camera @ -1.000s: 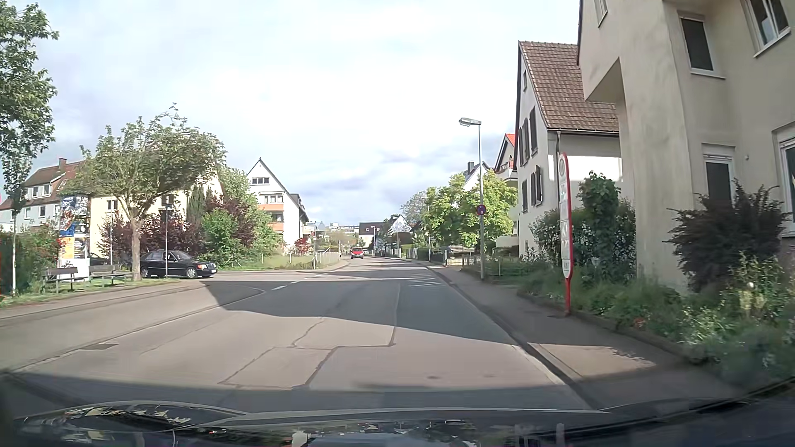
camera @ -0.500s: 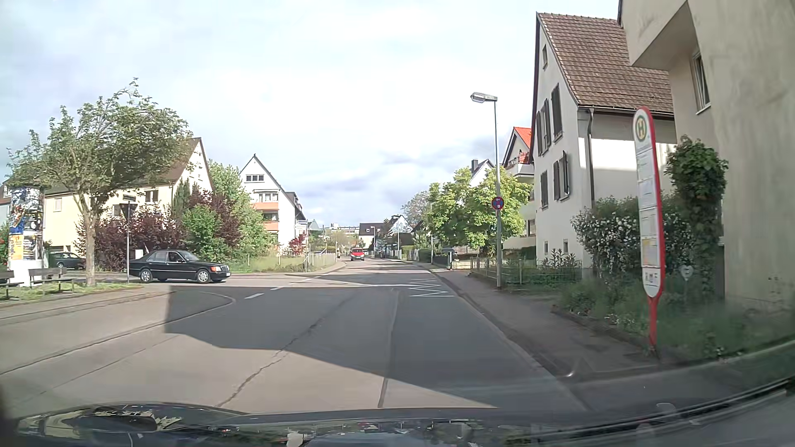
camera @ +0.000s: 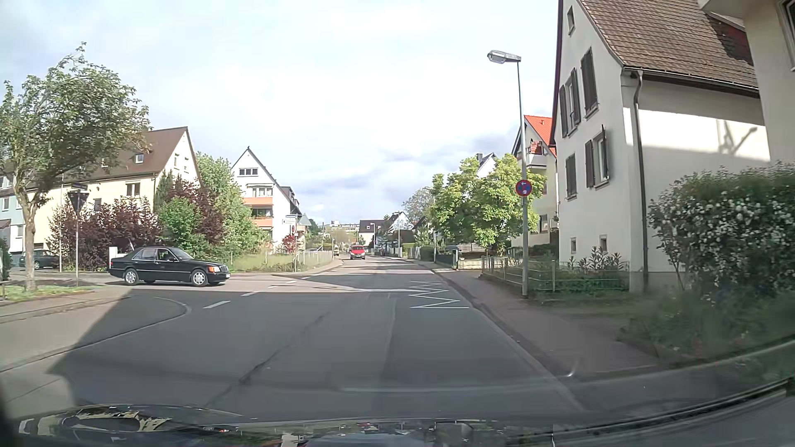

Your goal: Follow the waypoints while adhering to traffic rules and regulations

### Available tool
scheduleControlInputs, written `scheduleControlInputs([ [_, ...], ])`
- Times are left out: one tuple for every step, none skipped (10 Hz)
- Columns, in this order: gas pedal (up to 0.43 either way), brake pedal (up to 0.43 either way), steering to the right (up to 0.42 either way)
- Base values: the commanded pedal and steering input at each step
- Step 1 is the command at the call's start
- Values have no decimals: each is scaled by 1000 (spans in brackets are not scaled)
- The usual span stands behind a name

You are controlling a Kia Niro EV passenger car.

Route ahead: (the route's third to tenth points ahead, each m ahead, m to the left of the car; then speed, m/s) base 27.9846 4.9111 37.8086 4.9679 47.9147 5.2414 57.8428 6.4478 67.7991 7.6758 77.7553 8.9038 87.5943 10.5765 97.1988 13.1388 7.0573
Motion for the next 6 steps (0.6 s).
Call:
scheduleControlInputs([
  [87, 0, -3],
  [87, 0, -2],
  [87, 0, -2],
  [87, 0, -2],
  [87, 0, -2],
  [87, 0, -2],
])
